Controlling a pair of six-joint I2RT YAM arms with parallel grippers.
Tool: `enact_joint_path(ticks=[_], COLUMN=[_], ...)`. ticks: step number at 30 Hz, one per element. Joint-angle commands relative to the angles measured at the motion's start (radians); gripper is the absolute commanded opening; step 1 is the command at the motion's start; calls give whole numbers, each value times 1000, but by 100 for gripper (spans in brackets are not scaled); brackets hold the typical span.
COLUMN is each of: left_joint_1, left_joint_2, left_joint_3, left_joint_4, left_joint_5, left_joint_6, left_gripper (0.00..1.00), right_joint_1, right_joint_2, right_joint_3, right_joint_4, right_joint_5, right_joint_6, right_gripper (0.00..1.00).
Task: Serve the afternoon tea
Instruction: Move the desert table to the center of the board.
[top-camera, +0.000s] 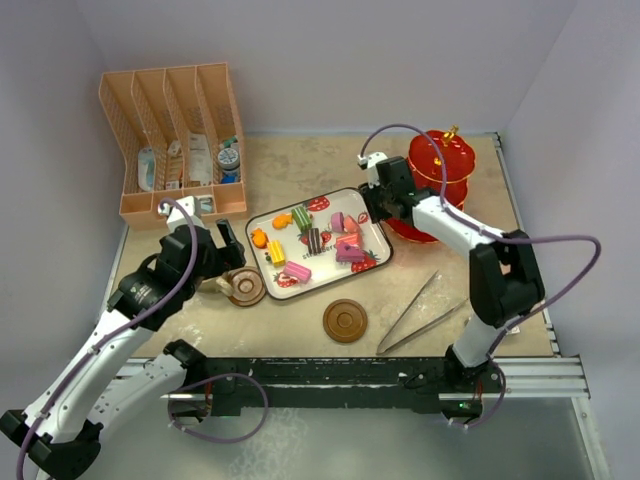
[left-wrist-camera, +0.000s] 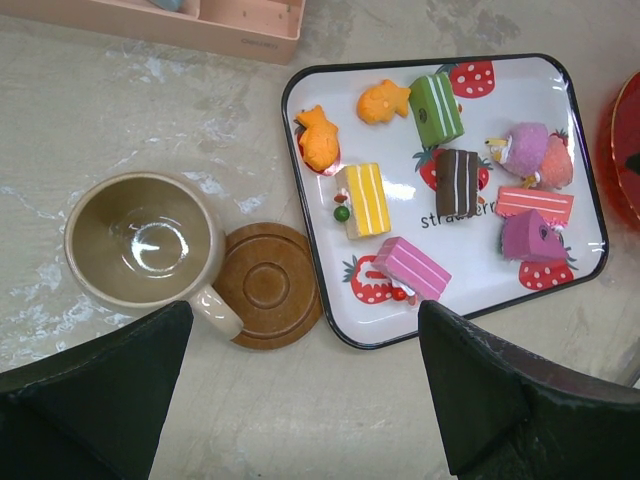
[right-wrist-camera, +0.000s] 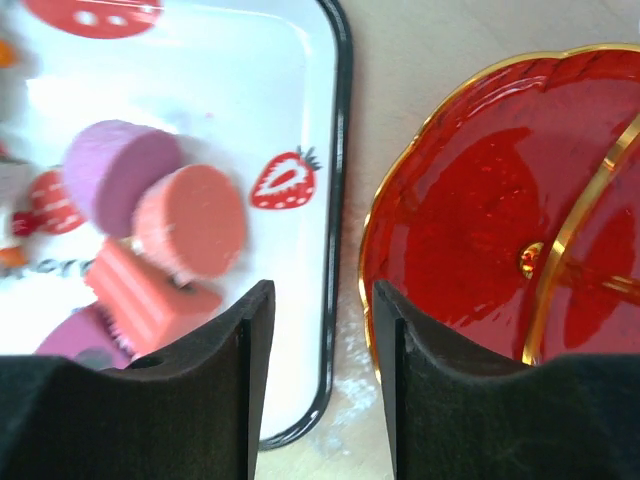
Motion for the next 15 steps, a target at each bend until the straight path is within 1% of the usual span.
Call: enact_joint_path(ticks=[1, 4, 7, 10, 15], left_joint_1=[-5, -5, -5, -5, -5], left_joint_2=[-17, -13, -6, -11, -31], left_joint_3=[40, 54, 67, 76, 62], left_joint_4=[7, 9, 12, 12, 57], left_joint_5=[3, -2, -23, -45, -19], left_joint_6=[11, 37, 77, 93, 124], left_gripper=[92, 92, 92, 93, 93], right_joint_1=[7, 7, 16, 30, 36], right_joint_2=[-141, -210, -303, -430, -646], right_joint_3=[-60, -82, -149, -253, -433], right_joint_4=[8, -8, 11, 12, -12], right_joint_5=[-186, -252, -337, -287, -262], right_joint_6=[63, 130, 263, 409, 666], right_gripper=[49, 51, 53, 55, 56])
